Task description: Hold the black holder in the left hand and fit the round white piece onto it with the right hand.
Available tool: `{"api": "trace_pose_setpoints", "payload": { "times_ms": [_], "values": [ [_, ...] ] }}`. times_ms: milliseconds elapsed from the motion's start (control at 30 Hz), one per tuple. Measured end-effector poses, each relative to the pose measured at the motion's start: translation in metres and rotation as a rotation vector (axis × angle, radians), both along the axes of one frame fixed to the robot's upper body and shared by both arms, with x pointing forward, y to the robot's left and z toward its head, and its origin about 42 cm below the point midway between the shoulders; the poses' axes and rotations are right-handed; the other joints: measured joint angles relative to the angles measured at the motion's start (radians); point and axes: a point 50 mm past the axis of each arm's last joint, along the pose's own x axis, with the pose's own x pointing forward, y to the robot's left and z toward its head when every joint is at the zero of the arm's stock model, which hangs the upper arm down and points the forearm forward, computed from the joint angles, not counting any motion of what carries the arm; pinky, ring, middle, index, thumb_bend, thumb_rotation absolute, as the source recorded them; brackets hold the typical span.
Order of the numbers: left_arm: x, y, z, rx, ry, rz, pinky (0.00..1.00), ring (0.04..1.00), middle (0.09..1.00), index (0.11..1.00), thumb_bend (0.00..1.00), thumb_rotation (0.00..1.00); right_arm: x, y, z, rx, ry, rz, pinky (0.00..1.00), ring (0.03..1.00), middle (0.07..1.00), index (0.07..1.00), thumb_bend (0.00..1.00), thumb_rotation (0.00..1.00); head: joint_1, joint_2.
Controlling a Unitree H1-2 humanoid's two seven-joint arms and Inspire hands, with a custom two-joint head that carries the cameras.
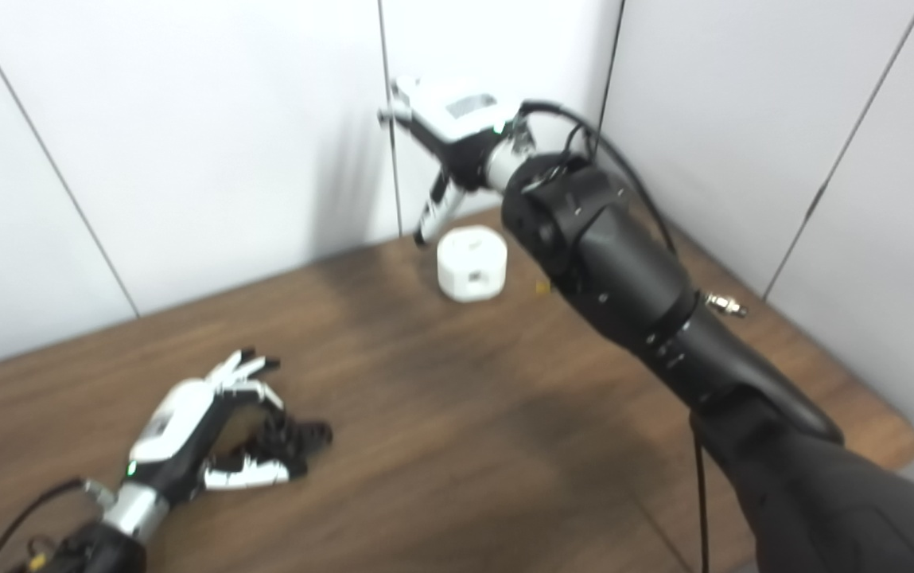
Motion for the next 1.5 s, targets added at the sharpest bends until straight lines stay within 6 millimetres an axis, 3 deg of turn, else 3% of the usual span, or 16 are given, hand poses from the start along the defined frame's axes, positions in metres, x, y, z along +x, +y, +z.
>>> {"api": "trace_pose_setpoints", "payload": {
  "times_ms": [100, 400, 667, 1500],
  "values": [
    [0.000, 0.000, 0.000, -0.006, -0.006, 0.000, 0.98, 0.990, 0.901, 0.482, 0.52, 0.06, 0.010, -0.004, -0.006, -0.016, 0.108, -0.044, 0.95, 1.000, 1.000, 0.987, 1.00, 0.29, 0.002, -0.009],
    [-0.001, 0.001, -0.001, -0.006, -0.007, -0.002, 0.97, 0.988, 0.900, 0.481, 0.52, 0.06, 0.031, -0.009, -0.016, -0.068, 0.304, -0.143, 0.93, 0.998, 0.994, 0.997, 1.00, 0.33, 0.008, -0.006],
    [-0.003, 0.004, 0.000, -0.008, -0.014, -0.003, 1.00, 0.997, 0.905, 0.482, 0.52, 0.06, 0.039, -0.008, -0.027, -0.055, 0.316, -0.148, 0.99, 0.997, 0.996, 1.000, 1.00, 0.36, 0.015, 0.000],
    [-0.004, 0.008, 0.000, -0.005, -0.015, 0.005, 0.99, 0.996, 0.905, 0.483, 0.52, 0.06, 0.052, -0.029, -0.066, -0.096, 0.317, -0.154, 0.90, 0.967, 0.985, 0.929, 0.96, 0.29, 0.031, 0.009]
  ]
}}
